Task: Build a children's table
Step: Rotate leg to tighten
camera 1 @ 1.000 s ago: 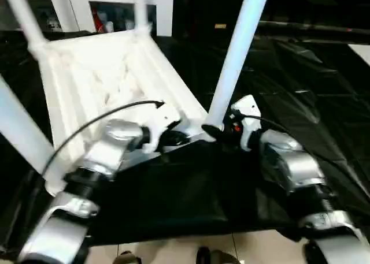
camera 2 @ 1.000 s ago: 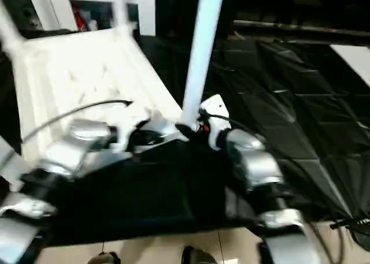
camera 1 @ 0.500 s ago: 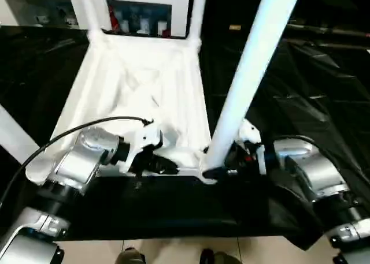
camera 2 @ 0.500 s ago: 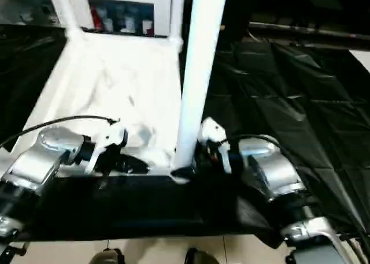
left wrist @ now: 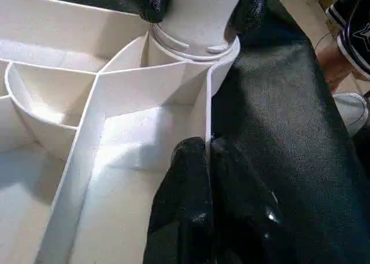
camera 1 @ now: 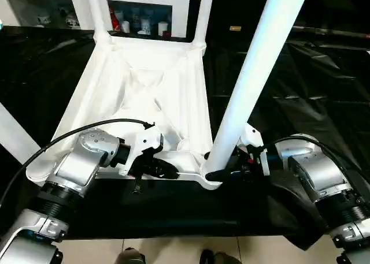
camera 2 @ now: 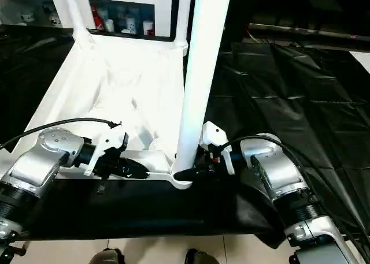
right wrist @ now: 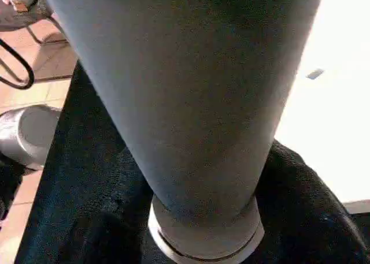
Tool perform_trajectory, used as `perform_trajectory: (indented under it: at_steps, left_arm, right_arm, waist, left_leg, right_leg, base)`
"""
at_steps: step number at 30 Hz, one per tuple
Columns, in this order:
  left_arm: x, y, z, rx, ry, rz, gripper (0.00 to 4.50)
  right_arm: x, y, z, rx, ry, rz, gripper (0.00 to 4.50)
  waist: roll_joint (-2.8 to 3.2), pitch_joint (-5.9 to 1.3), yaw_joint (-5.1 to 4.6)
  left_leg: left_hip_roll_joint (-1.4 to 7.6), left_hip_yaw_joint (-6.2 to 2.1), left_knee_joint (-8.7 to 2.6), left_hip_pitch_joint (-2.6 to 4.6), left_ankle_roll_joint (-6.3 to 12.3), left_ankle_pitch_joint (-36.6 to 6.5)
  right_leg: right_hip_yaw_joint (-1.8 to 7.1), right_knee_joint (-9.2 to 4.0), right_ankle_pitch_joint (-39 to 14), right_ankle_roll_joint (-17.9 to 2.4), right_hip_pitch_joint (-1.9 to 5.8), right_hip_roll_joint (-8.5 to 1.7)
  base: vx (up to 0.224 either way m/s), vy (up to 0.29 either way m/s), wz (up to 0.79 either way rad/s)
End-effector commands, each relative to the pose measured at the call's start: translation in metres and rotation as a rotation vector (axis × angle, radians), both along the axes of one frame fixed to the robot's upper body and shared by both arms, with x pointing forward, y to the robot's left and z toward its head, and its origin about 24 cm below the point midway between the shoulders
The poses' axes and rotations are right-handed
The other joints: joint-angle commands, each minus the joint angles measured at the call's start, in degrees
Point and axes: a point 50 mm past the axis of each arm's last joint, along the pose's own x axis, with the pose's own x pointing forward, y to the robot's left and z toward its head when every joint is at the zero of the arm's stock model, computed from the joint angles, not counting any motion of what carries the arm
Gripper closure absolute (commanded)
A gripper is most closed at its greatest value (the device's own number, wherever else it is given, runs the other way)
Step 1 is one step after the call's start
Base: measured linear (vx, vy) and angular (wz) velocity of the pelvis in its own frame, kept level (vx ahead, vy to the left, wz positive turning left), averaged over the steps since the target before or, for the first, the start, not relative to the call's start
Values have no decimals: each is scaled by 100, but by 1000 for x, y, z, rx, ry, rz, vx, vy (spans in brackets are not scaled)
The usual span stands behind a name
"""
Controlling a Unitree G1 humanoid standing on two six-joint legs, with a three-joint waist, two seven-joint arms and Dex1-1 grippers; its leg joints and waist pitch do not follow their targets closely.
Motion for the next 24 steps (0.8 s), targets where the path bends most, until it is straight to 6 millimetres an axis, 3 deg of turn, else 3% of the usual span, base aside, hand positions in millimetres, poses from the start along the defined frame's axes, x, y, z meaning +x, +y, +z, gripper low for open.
perform_trajectory:
  at_steps: [1,3,5,6,8,9,12,14,16,18,19,21,24]
  left_arm:
    - [-2,-13,-7,-7,10,-5,450]
    - [1,-13,-7,-6,-5,24,450]
    - [11,-16,-7,-9,-42,123,450]
    - [17,-19,-7,-16,-68,199,450]
    - [19,-20,-8,-17,-73,228,450]
    - [23,-23,-8,-19,-85,270,450]
    - [34,-35,-14,7,-117,457,450]
    - [36,-37,-15,7,-116,491,450]
    - [39,-48,-17,1,-121,558,450]
    - [39,-61,-17,-13,-130,602,450]
    - [39,-69,-17,-20,-130,611,450]
    - [39,-80,-16,-35,-137,608,450]
    - [39,-84,-14,-47,-141,604,450]
  right_arm:
    - [-5,7,-7,-8,37,25,235]
    - [-3,7,-8,1,37,2,237]
    - [7,10,-13,31,40,-156,240]
    - [16,13,-19,43,30,-290,241]
    - [19,13,-21,46,21,-341,244]
    - [23,15,-25,57,27,-425,246]
    - [33,29,-42,94,90,-719,251]
    - [34,32,-44,95,102,-766,252]
    - [39,42,-52,83,126,-920,252]
    - [43,52,-57,67,146,-1054,252]
    - [44,59,-58,69,148,-1088,252]
    - [44,73,-54,100,134,-1059,252]
    - [42,82,-50,127,118,-1010,252]
  waist:
    - [34,-366,-18]
    - [27,-361,-22]
    - [24,-327,-33]
    - [1,-299,-44]
    - [3,-293,-59]
    - [-12,-297,-92]
    - [-12,-268,-206]
    - [-22,-277,-239]
    - [23,-283,-264]
    - [18,-283,-335]
    - [23,-279,-346]
    - [28,-273,-353]
    - [17,-285,-333]
  left_leg:
    - [59,81,-330,32,418,-1108]
    - [56,83,-329,29,417,-1117]
    - [49,80,-348,16,353,-1311]
    - [34,63,-367,11,254,-1546]
    - [31,33,-374,31,76,-1807]
    - [23,-4,-391,-1,29,-1870]
    - [-5,-29,-396,8,-20,-2067]
    - [-23,-63,-396,-8,-36,-2129]
    - [-18,-65,-408,29,-15,-2166]
    - [-23,-97,-450,-30,-98,-2168]
    - [-32,-100,-442,0,-98,-2301]
    - [-42,-99,-435,48,-51,-2520]
    - [-25,-78,-454,36,53,-2440]
  right_leg:
    - [166,-275,-1279,-1239,367,-166]
    - [168,-281,-1291,-1226,363,-163]
    - [167,-330,-1683,-1131,345,-164]
    - [162,-390,-2258,-964,339,-178]
    - [162,-439,-2909,-739,298,-203]
    - [146,-452,-3217,-581,329,-223]
    - [122,-537,-3660,-344,264,-201]
    - [88,-574,-3962,-201,284,-218]
    - [79,-606,-3900,-187,250,-211]
    - [41,-577,-3675,-212,293,-184]
    - [35,-600,-3697,-178,260,-179]
    - [22,-642,-3708,-134,228,-166]
    - [46,-612,-3210,-237,243,-148]
  base:
    - [0,0,0]
    - [0,0,0]
    - [0,0,0]
    - [0,0,0]
    - [-33,-4,-3]
    - [0,0,0]
    - [0,0,0]
    - [0,0,0]
    - [0,0,0]
    - [0,0,0]
    - [0,0,0]
    - [0,0,0]
    - [0,0,0]
